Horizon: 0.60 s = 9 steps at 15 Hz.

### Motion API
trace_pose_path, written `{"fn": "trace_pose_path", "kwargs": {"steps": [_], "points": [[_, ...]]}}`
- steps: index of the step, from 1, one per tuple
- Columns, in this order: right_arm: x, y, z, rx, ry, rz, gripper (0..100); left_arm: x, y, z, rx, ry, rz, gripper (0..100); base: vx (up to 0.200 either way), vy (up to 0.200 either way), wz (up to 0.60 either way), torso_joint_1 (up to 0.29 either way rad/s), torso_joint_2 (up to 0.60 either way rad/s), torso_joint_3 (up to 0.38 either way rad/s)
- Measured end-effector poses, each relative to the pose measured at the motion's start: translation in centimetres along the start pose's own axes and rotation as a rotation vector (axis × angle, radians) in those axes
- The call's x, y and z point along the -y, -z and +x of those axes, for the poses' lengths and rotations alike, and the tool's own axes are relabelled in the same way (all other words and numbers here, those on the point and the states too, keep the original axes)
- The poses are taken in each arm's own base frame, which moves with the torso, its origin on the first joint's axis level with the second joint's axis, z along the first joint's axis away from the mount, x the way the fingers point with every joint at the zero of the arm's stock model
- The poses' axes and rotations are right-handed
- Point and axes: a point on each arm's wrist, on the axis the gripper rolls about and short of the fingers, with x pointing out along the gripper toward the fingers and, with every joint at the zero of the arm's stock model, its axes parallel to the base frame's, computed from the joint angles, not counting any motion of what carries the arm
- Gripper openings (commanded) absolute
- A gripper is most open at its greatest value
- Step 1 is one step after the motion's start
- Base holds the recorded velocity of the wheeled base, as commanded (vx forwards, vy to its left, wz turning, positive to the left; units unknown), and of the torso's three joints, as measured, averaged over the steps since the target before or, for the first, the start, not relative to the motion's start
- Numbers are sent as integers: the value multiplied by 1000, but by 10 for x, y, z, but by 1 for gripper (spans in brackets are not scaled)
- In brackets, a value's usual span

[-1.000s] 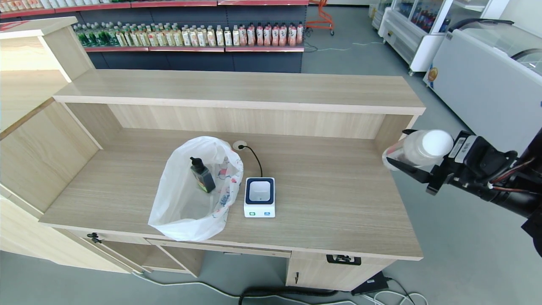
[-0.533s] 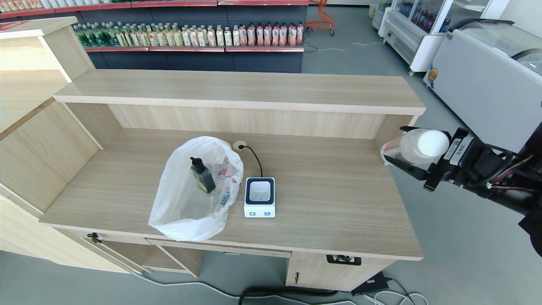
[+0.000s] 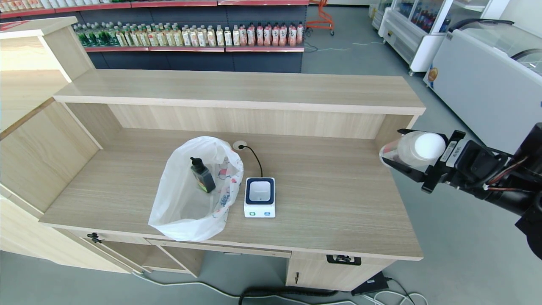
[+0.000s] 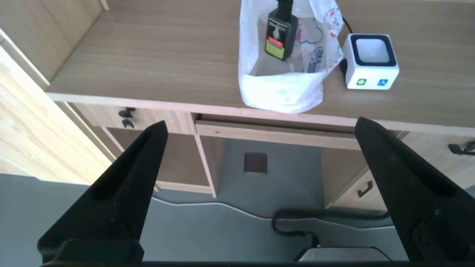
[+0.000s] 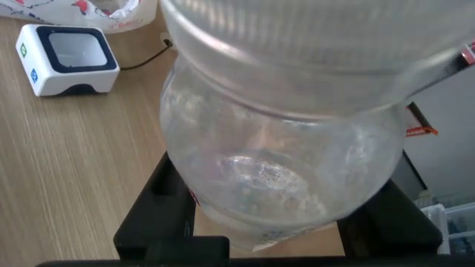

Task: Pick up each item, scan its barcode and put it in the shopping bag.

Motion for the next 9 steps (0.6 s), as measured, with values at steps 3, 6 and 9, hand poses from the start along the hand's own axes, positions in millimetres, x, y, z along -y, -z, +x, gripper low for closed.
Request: {"fn": "trace_pose_path", "kwargs": {"steps": [3,6,9], "points": [[-4,-2,6,20,-20,7,0,0,0,0,0,0,2,100,0,200,0,-2,-1,7],[-11,-6,14,50,-45,18,0,0,0,0,0,1,2,100,133,200,0,9,5,-1],[-18,-8,21,76,-73,33,0,0,0,0,0,1,2,100,200,200,0,1,5,2]]}}
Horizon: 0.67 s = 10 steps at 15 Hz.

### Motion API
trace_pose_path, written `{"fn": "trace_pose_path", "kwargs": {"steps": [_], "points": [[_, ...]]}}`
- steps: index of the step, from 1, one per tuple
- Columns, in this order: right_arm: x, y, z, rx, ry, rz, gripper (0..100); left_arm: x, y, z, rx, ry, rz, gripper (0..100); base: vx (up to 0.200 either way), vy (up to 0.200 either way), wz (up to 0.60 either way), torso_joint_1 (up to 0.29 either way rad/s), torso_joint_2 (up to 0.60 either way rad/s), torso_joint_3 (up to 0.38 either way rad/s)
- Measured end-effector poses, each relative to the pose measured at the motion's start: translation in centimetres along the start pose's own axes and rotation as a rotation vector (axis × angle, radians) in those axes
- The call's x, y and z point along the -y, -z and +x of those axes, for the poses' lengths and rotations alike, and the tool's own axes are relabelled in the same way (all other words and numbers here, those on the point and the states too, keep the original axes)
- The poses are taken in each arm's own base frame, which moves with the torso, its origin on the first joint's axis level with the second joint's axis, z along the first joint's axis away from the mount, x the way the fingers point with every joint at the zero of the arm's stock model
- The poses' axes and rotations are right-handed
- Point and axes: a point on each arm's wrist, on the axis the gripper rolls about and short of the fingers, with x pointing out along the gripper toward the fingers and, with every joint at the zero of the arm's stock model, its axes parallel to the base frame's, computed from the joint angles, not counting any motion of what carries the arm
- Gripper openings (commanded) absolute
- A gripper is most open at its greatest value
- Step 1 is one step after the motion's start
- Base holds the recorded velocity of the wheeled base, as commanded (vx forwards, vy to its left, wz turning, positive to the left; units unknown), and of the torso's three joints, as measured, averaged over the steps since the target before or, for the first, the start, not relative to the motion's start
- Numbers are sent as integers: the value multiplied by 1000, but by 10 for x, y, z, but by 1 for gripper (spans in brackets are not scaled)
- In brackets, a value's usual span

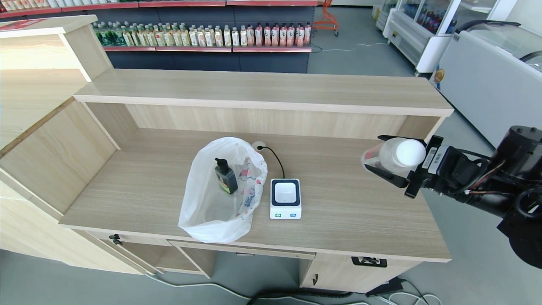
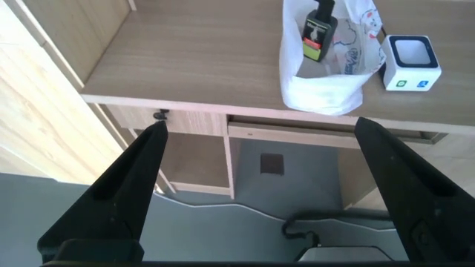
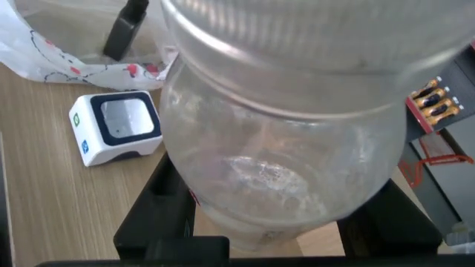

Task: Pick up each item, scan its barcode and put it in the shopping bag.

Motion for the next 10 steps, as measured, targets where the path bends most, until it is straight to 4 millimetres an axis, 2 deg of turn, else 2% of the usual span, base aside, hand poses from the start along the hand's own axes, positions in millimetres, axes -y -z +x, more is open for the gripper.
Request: {"fn": "trace_pose_path", "kwargs": {"steps": [3,8,10], "points": [[-5,5,3,8,-24,13,0,0,0,0,0,1,0,100,200,0,0,-7,-4,5],[-12,24,6,33,-24,28,0,0,0,0,0,0,-4,100,0,0,0,0,0,0],[-22,31,6,25,-45,85,0,0,0,0,0,0,-2,100,0,0,0,0,0,0]]}}
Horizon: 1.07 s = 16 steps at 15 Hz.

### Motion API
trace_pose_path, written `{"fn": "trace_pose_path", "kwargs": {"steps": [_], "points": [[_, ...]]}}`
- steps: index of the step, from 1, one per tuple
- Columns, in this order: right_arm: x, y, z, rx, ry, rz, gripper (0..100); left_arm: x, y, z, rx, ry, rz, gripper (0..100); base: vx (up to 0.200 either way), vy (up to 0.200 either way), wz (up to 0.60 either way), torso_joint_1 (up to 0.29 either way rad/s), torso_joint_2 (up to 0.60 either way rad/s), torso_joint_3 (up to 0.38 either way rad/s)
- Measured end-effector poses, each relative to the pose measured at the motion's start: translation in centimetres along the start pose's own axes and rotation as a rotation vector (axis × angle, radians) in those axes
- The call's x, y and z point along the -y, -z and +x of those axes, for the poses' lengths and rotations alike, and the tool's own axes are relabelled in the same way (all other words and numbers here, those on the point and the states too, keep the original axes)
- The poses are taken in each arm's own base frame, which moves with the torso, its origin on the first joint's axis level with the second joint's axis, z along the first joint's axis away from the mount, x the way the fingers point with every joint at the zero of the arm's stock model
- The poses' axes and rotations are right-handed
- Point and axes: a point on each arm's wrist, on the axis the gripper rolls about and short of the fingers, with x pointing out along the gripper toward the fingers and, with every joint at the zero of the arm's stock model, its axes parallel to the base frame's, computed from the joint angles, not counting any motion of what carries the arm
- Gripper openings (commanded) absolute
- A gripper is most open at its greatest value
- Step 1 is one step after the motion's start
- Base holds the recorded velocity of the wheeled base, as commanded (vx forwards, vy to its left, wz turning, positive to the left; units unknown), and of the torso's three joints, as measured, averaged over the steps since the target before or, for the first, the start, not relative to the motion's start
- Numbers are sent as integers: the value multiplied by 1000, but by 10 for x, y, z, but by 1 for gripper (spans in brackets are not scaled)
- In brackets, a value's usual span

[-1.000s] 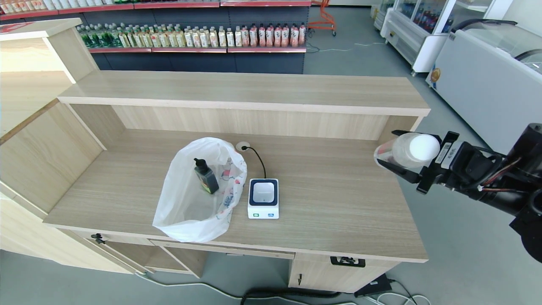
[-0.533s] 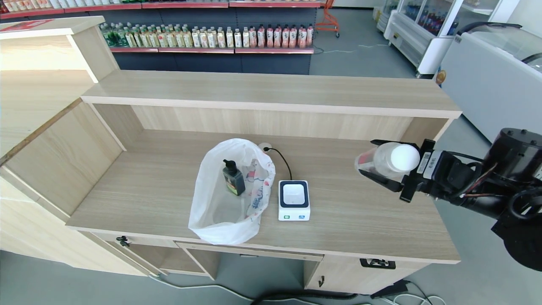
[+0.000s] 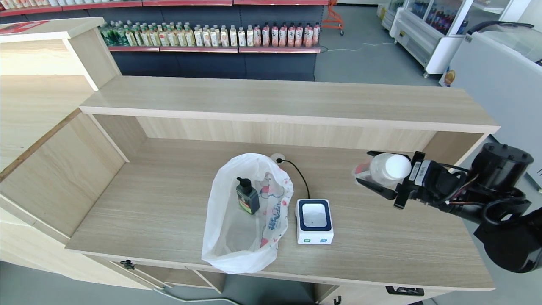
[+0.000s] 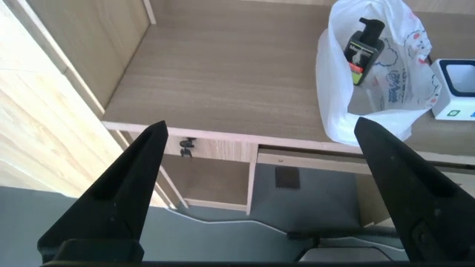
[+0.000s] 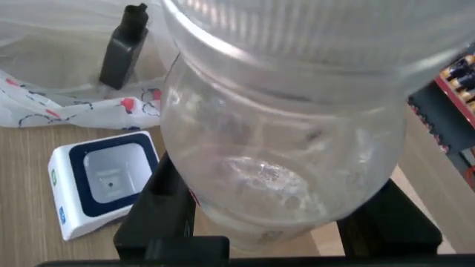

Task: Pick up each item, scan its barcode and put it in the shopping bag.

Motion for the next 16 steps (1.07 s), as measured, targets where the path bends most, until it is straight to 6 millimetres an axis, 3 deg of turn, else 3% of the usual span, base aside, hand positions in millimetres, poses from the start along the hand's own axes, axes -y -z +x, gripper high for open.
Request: {"fn": "trace_pose_path", "kwargs": {"steps": [9,16], "points": [[-52,34,-3,6,-122,173,0,0,0,0,0,0,0,100,0,0,0,0,0,0],[-53,48,28,73,-146,154,0,0,0,0,0,0,1,100,0,0,0,0,0,0]]}}
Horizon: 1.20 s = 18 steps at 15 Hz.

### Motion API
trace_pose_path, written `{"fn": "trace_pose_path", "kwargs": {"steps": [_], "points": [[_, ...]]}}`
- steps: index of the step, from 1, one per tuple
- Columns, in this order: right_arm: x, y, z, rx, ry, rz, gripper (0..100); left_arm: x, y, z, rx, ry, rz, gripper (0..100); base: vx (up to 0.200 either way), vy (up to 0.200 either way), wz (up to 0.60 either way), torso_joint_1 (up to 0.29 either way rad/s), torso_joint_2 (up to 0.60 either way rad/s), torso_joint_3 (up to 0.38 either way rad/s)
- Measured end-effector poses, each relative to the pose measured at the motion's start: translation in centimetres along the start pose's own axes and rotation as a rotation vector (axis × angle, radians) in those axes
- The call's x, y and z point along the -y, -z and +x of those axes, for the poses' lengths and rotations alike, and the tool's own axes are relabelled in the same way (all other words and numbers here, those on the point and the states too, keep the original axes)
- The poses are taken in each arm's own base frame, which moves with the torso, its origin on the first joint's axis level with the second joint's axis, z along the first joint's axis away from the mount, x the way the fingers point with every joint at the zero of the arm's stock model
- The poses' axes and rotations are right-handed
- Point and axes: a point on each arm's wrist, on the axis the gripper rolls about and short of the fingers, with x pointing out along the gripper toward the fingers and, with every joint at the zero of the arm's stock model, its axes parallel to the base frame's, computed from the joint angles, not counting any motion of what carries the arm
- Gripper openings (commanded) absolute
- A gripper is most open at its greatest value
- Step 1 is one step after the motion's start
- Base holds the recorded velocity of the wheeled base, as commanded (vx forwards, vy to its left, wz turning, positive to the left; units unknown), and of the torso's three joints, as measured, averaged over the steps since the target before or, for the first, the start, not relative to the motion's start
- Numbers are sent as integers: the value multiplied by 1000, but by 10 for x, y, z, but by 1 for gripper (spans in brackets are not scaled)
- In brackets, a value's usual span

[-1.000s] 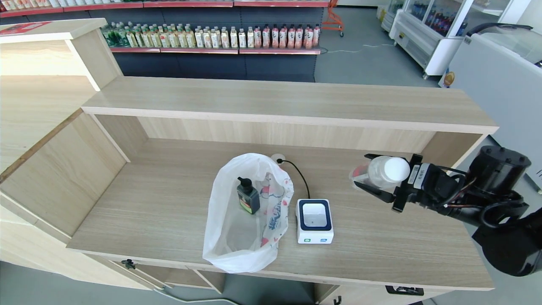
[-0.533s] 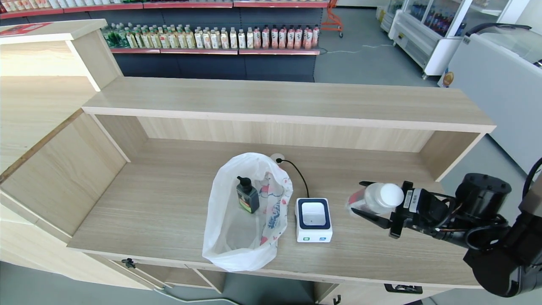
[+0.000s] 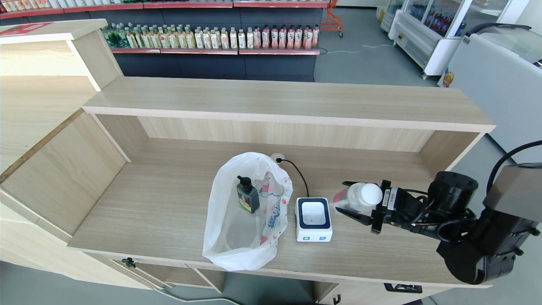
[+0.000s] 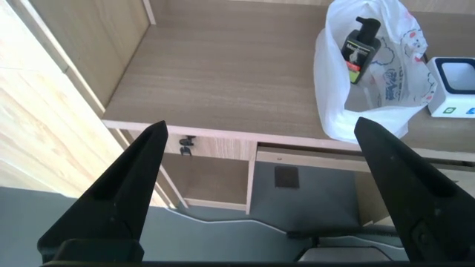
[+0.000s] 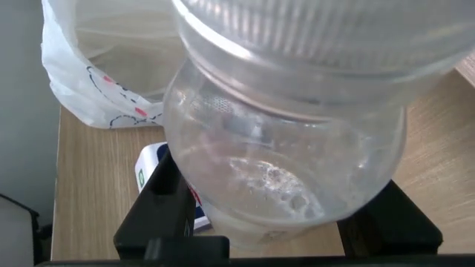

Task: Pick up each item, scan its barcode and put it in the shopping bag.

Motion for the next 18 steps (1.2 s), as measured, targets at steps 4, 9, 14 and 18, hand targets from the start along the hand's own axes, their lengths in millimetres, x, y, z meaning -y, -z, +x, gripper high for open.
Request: {"fn": "trace_pose_path", "kwargs": {"steps": [4,9,14,18], "points": [[4,11,17,25,1,-24,0,0,0,0,0,0,0,100,0,0,0,0,0,0],[0,24,27,27,-12,-21,0,0,0,0,0,-1,-1,100,0,0,0,0,0,0],[-6,32,47,56,-33,-29,0,0,0,0,0,0,1,100,0,0,0,0,0,0],[-4,39,61,88,-36,-58,0,0,0,0,0,0,1,100,0,0,0,0,0,0]]}}
